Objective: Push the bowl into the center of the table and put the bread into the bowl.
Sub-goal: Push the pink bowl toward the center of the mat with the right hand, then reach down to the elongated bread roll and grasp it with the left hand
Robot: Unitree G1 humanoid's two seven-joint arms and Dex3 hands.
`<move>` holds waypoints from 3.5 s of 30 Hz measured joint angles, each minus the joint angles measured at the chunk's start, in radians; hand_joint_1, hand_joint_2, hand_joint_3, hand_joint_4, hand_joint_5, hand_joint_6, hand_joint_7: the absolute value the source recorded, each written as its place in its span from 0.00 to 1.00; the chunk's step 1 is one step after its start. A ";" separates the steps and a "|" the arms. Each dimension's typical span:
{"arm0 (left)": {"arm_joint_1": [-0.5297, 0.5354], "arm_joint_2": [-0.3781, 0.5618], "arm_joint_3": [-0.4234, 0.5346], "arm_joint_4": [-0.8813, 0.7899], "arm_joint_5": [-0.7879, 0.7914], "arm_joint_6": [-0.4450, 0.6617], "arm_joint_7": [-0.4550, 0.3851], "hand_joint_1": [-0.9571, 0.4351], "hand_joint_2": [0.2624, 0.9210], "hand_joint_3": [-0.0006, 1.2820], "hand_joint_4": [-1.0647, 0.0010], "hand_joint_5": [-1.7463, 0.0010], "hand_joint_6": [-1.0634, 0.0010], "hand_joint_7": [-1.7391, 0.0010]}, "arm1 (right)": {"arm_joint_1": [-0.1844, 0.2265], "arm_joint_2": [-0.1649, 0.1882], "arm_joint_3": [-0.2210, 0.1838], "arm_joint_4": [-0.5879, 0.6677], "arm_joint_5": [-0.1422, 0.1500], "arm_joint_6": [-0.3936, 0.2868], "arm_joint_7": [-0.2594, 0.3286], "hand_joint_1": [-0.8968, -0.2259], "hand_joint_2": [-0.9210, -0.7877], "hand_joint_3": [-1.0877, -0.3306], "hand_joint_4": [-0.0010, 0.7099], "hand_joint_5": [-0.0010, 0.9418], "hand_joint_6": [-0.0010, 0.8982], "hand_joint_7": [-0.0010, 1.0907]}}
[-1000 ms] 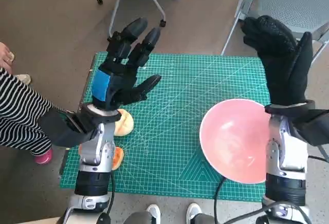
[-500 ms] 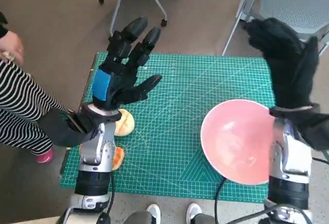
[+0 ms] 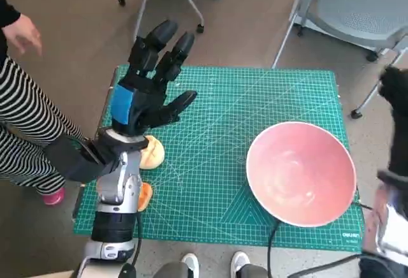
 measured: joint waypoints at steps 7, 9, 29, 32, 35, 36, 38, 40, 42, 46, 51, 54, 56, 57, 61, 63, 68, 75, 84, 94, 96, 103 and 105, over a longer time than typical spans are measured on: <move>0.000 0.004 0.011 -0.001 -0.022 0.017 -0.013 0.57 0.94 0.25 0.77 1.00 1.00 0.66 | 0.062 0.038 -0.042 0.116 0.068 -0.086 0.002 0.38 0.00 0.40 0.23 0.01 0.00 0.53; 0.000 0.008 0.017 -0.001 -0.028 0.022 -0.018 0.57 0.94 0.25 0.77 1.00 1.00 0.66 | 0.072 0.048 -0.047 0.159 0.081 -0.115 0.010 0.39 0.00 0.40 0.23 0.00 0.00 0.53; -0.001 0.032 0.025 0.000 -0.039 0.050 -0.049 0.58 0.97 0.22 0.78 1.00 1.00 0.66 | 0.025 0.175 -0.030 0.548 0.143 -0.337 0.129 0.40 0.00 0.36 0.18 0.00 0.06 0.42; -0.001 0.036 0.027 0.000 -0.039 0.051 -0.052 0.59 0.98 0.22 0.78 1.00 1.00 0.66 | 0.002 0.195 -0.018 0.592 0.145 -0.345 0.143 0.39 0.00 0.36 0.19 0.01 0.06 0.42; 0.000 0.039 0.029 0.000 -0.040 0.052 -0.056 0.59 0.98 0.21 0.78 1.00 1.00 0.66 | -0.019 0.209 -0.004 0.615 0.144 -0.347 0.149 0.41 0.00 0.35 0.20 0.01 0.08 0.42; 0.000 0.041 0.031 0.000 -0.041 0.053 -0.057 0.59 0.98 0.21 0.78 1.00 1.00 0.66 | -0.025 0.214 0.001 0.620 0.144 -0.347 0.149 0.42 0.00 0.35 0.20 0.01 0.08 0.42; 0.000 0.043 0.034 0.000 -0.042 0.055 -0.059 0.59 0.98 0.21 0.78 1.00 1.00 0.66 | -0.037 0.223 0.009 0.626 0.143 -0.346 0.149 0.43 0.00 0.35 0.21 0.01 0.09 0.42; 0.000 0.046 0.037 -0.001 -0.044 0.059 -0.061 0.59 0.98 0.21 0.78 1.00 1.00 0.66 | -0.049 0.232 0.020 0.631 0.143 -0.341 0.150 0.43 0.00 0.35 0.22 0.02 0.09 0.42; 0.000 0.049 0.040 -0.004 -0.047 0.062 -0.063 0.59 0.99 0.21 0.78 1.00 1.00 0.66 | -0.058 0.240 0.032 0.632 0.143 -0.331 0.153 0.44 0.00 0.35 0.23 0.02 0.10 0.42; 0.002 0.055 0.047 -0.015 -0.058 0.072 -0.066 0.59 0.99 0.20 0.77 1.00 0.99 0.66 | -0.075 0.257 0.052 0.633 0.144 -0.304 0.163 0.45 0.00 0.35 0.24 0.02 0.10 0.42; 0.006 0.065 0.054 -0.037 -0.064 0.083 -0.066 0.59 1.00 0.19 0.77 1.00 0.98 0.65 | -0.098 0.272 0.066 0.627 0.147 -0.265 0.179 0.45 0.00 0.34 0.23 0.02 0.10 0.42; 0.012 0.072 0.056 -0.047 -0.064 0.087 -0.064 0.59 1.00 0.19 0.77 1.00 0.98 0.65 | -0.113 0.276 0.073 0.622 0.147 -0.247 0.180 0.45 0.00 0.34 0.23 0.01 0.10 0.42; 0.019 0.076 0.058 -0.055 -0.064 0.089 -0.062 0.59 1.00 0.19 0.77 1.00 0.98 0.64 | -0.128 0.278 0.077 0.620 0.149 -0.233 0.183 0.45 0.00 0.34 0.22 0.01 0.09 0.42; 0.023 0.077 0.059 -0.059 -0.064 0.090 -0.061 0.59 1.00 0.19 0.77 1.00 0.98 0.64 | -0.136 0.279 0.078 0.619 0.150 -0.226 0.186 0.45 0.00 0.34 0.22 0.01 0.09 0.42; 0.038 0.079 0.061 -0.073 -0.064 0.094 -0.056 0.59 1.00 0.19 0.77 1.00 0.98 0.64 | -0.173 0.282 0.079 0.619 0.154 -0.206 0.194 0.44 0.00 0.36 0.21 0.00 0.08 0.42; 0.045 0.080 0.062 -0.079 -0.064 0.095 -0.053 0.59 1.00 0.19 0.78 1.00 0.99 0.64 | -0.194 0.285 0.079 0.623 0.154 -0.200 0.196 0.43 0.00 0.36 0.21 0.00 0.08 0.42; 0.061 0.082 0.062 -0.099 -0.063 0.098 -0.038 0.59 1.00 0.19 0.78 1.00 1.00 0.64 | -0.244 0.299 0.079 0.644 0.154 -0.184 0.197 0.43 0.00 0.36 0.21 0.00 0.08 0.42; 0.080 0.083 0.062 -0.129 -0.061 0.103 -0.019 0.59 1.00 0.19 0.79 1.00 1.00 0.64 | -0.304 0.317 0.085 0.686 0.146 -0.168 0.197 0.44 0.00 0.34 0.19 0.00 0.08 0.43; 0.099 0.084 0.062 -0.154 -0.060 0.106 -0.004 0.59 1.00 0.20 0.80 1.00 1.00 0.64 | -0.381 0.319 0.094 0.760 0.134 -0.151 0.180 0.46 0.00 0.33 0.19 0.00 0.06 0.44; 0.116 0.083 0.058 -0.164 -0.060 0.112 0.006 0.59 1.00 0.20 0.80 1.00 1.00 0.65 | -0.431 0.296 0.091 0.798 0.110 -0.135 0.177 0.45 0.00 0.33 0.19 0.00 0.05 0.44; 0.118 0.083 0.059 -0.166 -0.060 0.112 0.007 0.59 1.00 0.20 0.80 1.00 1.00 0.65 | -0.430 0.289 0.090 0.792 0.110 -0.134 0.177 0.45 0.00 0.33 0.19 0.00 0.05 0.44; 0.122 0.082 0.059 -0.167 -0.060 0.112 0.008 0.59 1.00 0.20 0.80 1.00 1.00 0.65 | -0.392 0.257 0.101 0.641 0.101 -0.120 0.159 0.42 0.00 0.35 0.20 0.01 0.07 0.46; 0.122 0.081 0.058 -0.167 -0.060 0.112 0.007 0.59 1.00 0.20 0.80 1.00 1.00 0.65 | -0.372 0.248 0.110 0.571 0.085 -0.116 0.140 0.39 0.00 0.38 0.21 0.01 0.08 0.46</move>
